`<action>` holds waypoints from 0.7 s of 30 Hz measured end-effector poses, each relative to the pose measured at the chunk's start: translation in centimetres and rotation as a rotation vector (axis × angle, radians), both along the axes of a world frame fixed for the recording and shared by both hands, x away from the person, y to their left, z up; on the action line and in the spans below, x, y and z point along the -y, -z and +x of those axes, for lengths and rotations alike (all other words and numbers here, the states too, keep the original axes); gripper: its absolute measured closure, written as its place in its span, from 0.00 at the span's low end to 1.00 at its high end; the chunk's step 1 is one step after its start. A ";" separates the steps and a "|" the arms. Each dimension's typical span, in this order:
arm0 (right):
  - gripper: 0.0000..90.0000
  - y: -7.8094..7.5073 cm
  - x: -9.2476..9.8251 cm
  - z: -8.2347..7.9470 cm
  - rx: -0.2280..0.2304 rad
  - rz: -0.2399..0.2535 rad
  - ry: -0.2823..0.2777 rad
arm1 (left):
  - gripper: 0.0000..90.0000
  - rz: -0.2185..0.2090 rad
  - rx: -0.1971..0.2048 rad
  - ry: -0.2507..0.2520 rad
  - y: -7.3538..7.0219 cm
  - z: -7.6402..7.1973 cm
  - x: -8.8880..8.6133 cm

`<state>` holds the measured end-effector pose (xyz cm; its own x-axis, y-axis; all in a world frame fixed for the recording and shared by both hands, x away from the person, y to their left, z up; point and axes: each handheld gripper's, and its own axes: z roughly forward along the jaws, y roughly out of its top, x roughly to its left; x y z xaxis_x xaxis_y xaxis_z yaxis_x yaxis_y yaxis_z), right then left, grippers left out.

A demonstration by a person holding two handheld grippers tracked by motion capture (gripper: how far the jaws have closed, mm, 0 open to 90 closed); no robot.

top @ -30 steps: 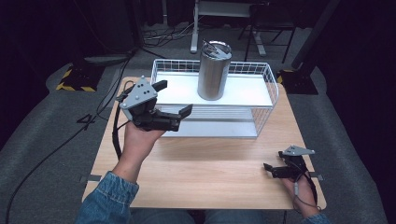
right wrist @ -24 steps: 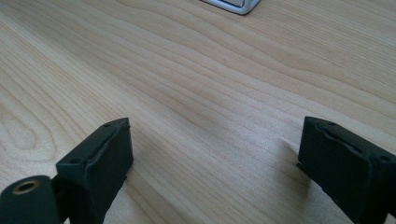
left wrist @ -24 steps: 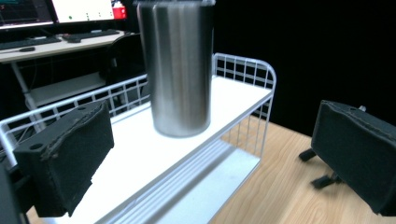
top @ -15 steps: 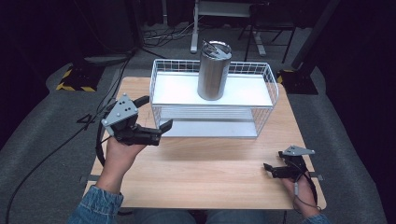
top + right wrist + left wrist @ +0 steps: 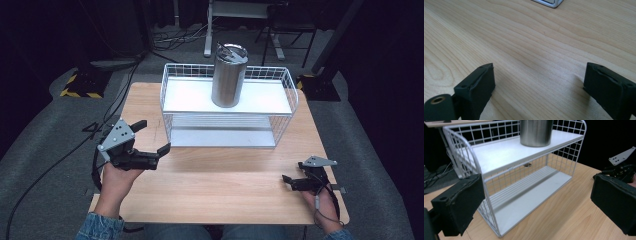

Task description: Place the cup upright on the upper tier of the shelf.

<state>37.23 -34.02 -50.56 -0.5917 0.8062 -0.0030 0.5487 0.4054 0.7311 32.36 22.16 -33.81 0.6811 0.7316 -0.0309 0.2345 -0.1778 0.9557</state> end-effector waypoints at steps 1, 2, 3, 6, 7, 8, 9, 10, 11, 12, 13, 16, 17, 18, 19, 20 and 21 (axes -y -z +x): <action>0.12 0.0 0.0 0.0 0.000 -0.001 0.000 | 0.00 -0.007 -0.009 -0.002 0.5 0.0 -0.2; 0.11 0.0 0.0 0.0 0.000 0.000 0.000 | 0.00 -0.011 -0.011 -0.006 0.8 0.0 -0.3; 0.11 0.0 0.0 0.0 0.000 0.000 0.000 | 0.00 -0.011 -0.016 -0.017 1.3 -0.1 -0.4; 0.12 0.0 0.0 0.0 0.000 -0.001 0.000 | 0.00 0.007 -0.026 -0.039 2.3 -0.2 -0.5; 0.12 0.0 0.0 0.0 0.000 0.000 0.000 | 0.00 0.032 -0.026 -0.054 2.7 -0.4 -0.5; 0.12 0.0 0.0 0.0 0.000 0.000 0.000 | 0.00 0.045 -0.024 -0.066 2.9 -0.5 -0.5; 0.11 0.0 0.0 0.0 0.000 -0.001 0.000 | 0.00 0.061 -0.020 -0.079 3.3 -0.7 -0.6; 0.12 0.0 0.0 0.0 0.000 0.000 0.000 | 0.00 0.073 -0.018 -0.092 3.7 -0.9 -0.7; 0.12 0.0 0.0 0.0 0.000 0.000 0.000 | 0.00 0.073 -0.018 -0.096 4.0 -1.0 -0.8; 0.11 0.0 0.0 0.0 0.000 0.000 0.000 | 0.00 0.057 -0.020 -0.103 4.5 -1.2 -1.1; 0.11 0.0 0.0 0.0 0.000 -0.001 0.000 | 0.00 0.040 -0.031 -0.102 4.9 -1.3 -1.4; 0.11 0.0 0.0 0.0 0.000 -0.001 0.000 | 0.00 0.006 -0.048 -0.115 6.0 -1.5 -1.9; 0.11 0.0 0.0 0.0 0.000 0.000 0.000 | 0.00 -0.002 -0.055 -0.118 6.5 -1.6 -2.2; 0.12 0.0 0.0 0.0 0.000 0.000 0.000 | 0.00 0.001 -0.055 -0.120 6.7 -1.5 -2.3; 0.12 0.0 0.0 0.0 0.000 0.000 0.000 | 0.00 0.004 -0.069 -0.124 7.1 -1.5 -2.4; 0.12 0.0 0.0 0.0 0.000 0.000 0.000 | 0.00 0.017 -0.083 -0.127 7.3 -1.5 -2.5; 0.11 0.0 0.0 0.0 0.000 0.000 0.000 | 0.00 0.027 -0.087 -0.131 7.5 -1.5 -2.6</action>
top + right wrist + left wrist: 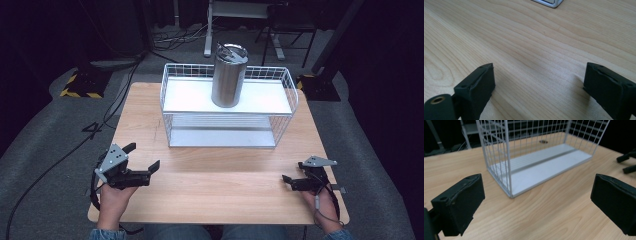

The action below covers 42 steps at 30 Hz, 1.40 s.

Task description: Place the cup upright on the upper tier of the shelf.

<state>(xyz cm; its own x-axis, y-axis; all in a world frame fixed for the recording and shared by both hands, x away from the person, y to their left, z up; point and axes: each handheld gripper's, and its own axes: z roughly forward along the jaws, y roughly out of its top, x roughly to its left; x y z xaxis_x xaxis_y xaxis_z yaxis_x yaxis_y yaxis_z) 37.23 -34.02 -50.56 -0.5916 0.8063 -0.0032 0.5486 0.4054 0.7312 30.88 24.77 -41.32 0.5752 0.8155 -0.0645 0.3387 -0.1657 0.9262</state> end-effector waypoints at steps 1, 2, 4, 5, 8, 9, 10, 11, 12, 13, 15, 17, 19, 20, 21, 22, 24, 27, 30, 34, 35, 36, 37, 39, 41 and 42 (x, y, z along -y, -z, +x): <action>0.12 0.0 0.0 0.0 0.000 0.000 0.000 | 0.00 0.005 0.000 -0.005 0.2 0.0 -0.1; 0.12 0.0 0.0 0.0 0.000 0.000 0.000 | 0.00 0.007 -0.006 -0.009 0.4 0.0 -0.2; 0.11 0.0 0.0 0.0 0.000 -0.001 0.000 | 0.00 0.012 -0.019 -0.009 0.9 0.1 -0.3; 0.12 0.0 0.0 0.0 0.000 -0.001 0.000 | 0.00 0.020 -0.025 -0.012 1.1 0.1 -0.3; 0.12 0.0 0.0 0.0 0.000 0.000 0.000 | 0.00 0.039 -0.042 -0.016 1.9 0.2 -0.4; 0.12 0.0 0.0 0.0 0.000 -0.001 0.000 | 0.00 0.043 -0.050 -0.021 2.2 0.2 -0.5; 0.12 0.0 0.0 0.0 0.000 0.000 0.000 | 0.00 0.047 -0.053 -0.021 2.4 0.3 -0.6; 0.12 0.0 0.0 0.0 0.000 -0.001 0.000 | 0.00 0.046 -0.060 -0.023 2.6 0.3 -0.6; 0.12 0.0 0.0 0.0 0.000 -0.001 0.000 | 0.00 0.048 -0.064 -0.025 2.9 0.3 -0.7; 0.12 0.0 0.0 0.0 0.000 0.000 0.000 | 0.00 0.052 -0.066 -0.023 3.0 0.4 -0.8; 0.12 0.0 0.0 0.0 0.000 -0.001 0.000 | 0.00 0.053 -0.074 -0.031 3.4 0.4 -0.9; 0.12 0.0 0.0 0.0 0.000 0.000 0.000 | 0.00 0.073 -0.082 -0.034 3.9 0.6 -1.0; 0.12 0.0 0.0 0.0 0.000 0.000 0.000 | 0.00 0.111 -0.113 -0.048 4.4 0.7 -0.8; 0.12 0.0 0.0 0.0 0.000 0.000 0.000 | 0.00 0.131 -0.120 -0.050 4.6 0.8 -0.8; 0.12 0.0 0.0 0.0 0.000 0.000 0.000 | 0.00 0.150 -0.141 -0.055 4.9 0.9 -0.6; 0.12 0.0 0.0 0.0 0.000 -0.001 0.000 | 0.00 0.163 -0.150 -0.059 5.2 1.0 -0.5; 0.12 0.0 0.0 0.0 0.000 0.000 0.000 | 0.00 0.183 -0.170 -0.057 5.6 1.1 -0.4; 0.12 0.0 0.0 0.0 0.001 -0.001 0.000 | 0.00 0.202 -0.198 -0.057 6.1 1.3 -0.3; 0.12 0.0 0.0 0.0 0.002 -0.002 0.001 | 0.00 0.201 -0.227 -0.061 6.7 1.5 -0.3; 0.12 0.0 0.0 0.0 0.002 -0.002 -0.001 | 0.00 0.213 -0.250 -0.065 7.2 1.7 -0.4; 0.12 0.0 0.0 0.0 0.002 -0.002 0.000 | 0.00 0.215 -0.256 -0.069 7.3 1.7 -0.4; 0.12 0.0 0.0 0.0 0.003 -0.002 0.001 | 0.00 0.225 -0.267 -0.068 7.4 1.8 -0.5; 0.12 0.0 0.0 0.0 0.002 -0.002 0.000 | 0.00 0.227 -0.278 -0.069 7.5 1.8 -0.5; 0.12 0.0 0.0 0.0 0.002 -0.002 0.000 | 0.00 0.238 -0.301 -0.069 7.7 1.9 -0.6; 0.12 0.0 0.0 0.0 0.002 -0.002 0.000 | 0.00 0.247 -0.319 -0.073 7.9 2.0 -0.6; 0.12 0.0 0.0 0.0 0.002 -0.002 0.000 | 0.00 0.254 -0.331 -0.067 8.0 2.1 -0.6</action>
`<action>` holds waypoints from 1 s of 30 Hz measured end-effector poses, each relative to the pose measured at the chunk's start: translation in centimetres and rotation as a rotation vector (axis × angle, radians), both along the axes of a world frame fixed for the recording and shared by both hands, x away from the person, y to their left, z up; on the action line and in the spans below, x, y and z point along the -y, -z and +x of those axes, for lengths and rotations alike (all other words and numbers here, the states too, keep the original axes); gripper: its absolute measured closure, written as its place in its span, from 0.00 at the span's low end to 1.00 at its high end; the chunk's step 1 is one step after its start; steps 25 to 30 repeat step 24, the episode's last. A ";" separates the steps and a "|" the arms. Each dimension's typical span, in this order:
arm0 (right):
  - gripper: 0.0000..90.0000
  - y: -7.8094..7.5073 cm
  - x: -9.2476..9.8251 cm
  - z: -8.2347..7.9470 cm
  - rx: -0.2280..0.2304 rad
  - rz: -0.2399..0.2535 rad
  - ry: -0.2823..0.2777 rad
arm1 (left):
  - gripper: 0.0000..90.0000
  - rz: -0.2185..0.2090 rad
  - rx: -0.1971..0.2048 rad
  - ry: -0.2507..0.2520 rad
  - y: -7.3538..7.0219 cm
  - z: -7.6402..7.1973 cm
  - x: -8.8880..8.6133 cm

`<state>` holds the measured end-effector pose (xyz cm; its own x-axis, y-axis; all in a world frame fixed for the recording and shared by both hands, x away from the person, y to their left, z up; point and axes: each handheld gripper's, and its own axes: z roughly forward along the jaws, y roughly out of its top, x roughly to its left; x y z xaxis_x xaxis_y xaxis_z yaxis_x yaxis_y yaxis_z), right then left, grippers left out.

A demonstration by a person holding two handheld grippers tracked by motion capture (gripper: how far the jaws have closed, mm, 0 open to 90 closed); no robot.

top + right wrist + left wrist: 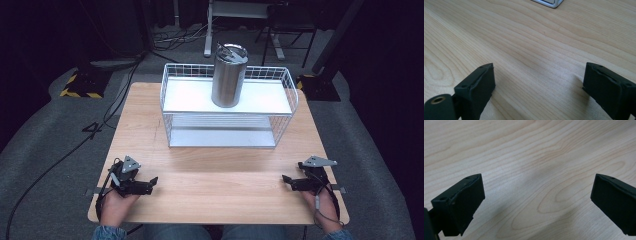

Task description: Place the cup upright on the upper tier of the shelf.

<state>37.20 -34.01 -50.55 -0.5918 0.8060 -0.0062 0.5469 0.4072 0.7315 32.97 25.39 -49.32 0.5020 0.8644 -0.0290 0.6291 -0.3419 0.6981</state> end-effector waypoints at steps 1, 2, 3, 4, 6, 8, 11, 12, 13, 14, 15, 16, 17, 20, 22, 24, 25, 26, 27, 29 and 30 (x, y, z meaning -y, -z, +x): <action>0.12 0.0 0.0 0.0 0.000 0.000 0.000 | 0.00 0.002 -0.003 -0.004 0.2 0.1 0.0; 0.12 0.0 0.0 0.0 0.000 0.000 0.000 | 0.00 0.008 -0.011 -0.001 0.2 0.1 0.0; 0.12 0.0 0.0 0.0 0.000 0.000 0.000 | 0.00 0.013 -0.017 -0.007 0.3 0.1 0.0; 0.12 0.0 0.0 0.0 0.000 0.000 0.000 | 0.00 0.017 -0.022 -0.009 0.5 0.1 0.1; 0.12 0.0 0.0 0.0 0.000 -0.001 0.000 | 0.00 0.033 -0.035 -0.013 0.6 0.2 0.1; 0.12 0.0 0.0 0.0 0.001 -0.001 0.000 | 0.00 0.042 -0.054 -0.018 0.8 0.3 0.1; 0.12 0.0 0.0 0.0 0.001 -0.001 0.000 | 0.00 0.044 -0.070 -0.016 1.1 0.4 0.1; 0.12 0.0 0.0 0.0 0.001 -0.001 0.000 | 0.00 0.041 -0.068 -0.018 1.1 0.4 0.1; 0.12 0.0 0.0 0.0 0.001 -0.001 0.000 | 0.00 0.037 -0.066 -0.022 1.1 0.3 0.1; 0.12 0.0 0.0 0.0 0.001 0.000 0.000 | 0.00 0.036 -0.053 -0.015 1.2 0.3 0.0; 0.12 0.0 0.0 0.0 0.001 -0.001 0.000 | 0.00 0.024 -0.039 -0.018 1.4 0.2 0.0; 0.12 0.0 0.0 0.0 0.001 -0.001 0.000 | 0.00 0.024 -0.040 -0.014 1.4 0.1 -0.1; 0.12 0.0 0.0 0.0 0.001 0.000 0.000 | 0.00 0.024 -0.039 -0.015 1.4 0.1 -0.1; 0.12 0.0 0.0 0.0 0.001 -0.001 0.000 | 0.00 0.025 -0.038 -0.015 1.4 0.1 -0.1; 0.12 0.0 0.0 0.0 0.001 -0.001 0.000 | 0.00 0.026 -0.036 -0.015 1.4 0.1 -0.1; 0.12 0.0 0.0 0.0 0.001 -0.001 0.000 | 0.00 0.025 -0.036 -0.014 1.4 0.1 -0.1; 0.12 0.0 0.0 0.0 0.001 -0.001 0.000 | 0.00 0.025 -0.036 -0.014 1.4 0.1 -0.1; 0.12 0.0 0.0 0.0 0.001 -0.001 0.000 | 0.00 0.025 -0.036 -0.014 1.4 0.1 -0.1; 0.12 0.0 0.0 0.0 0.001 -0.001 0.000 | 0.00 0.025 -0.036 -0.014 1.4 0.1 -0.1; 0.12 0.0 0.0 0.0 0.001 -0.001 0.000 | 0.00 0.025 -0.036 -0.014 1.4 0.1 -0.1; 0.12 0.0 0.0 0.0 0.001 -0.001 0.000 | 0.00 0.025 -0.036 -0.014 1.4 0.1 -0.1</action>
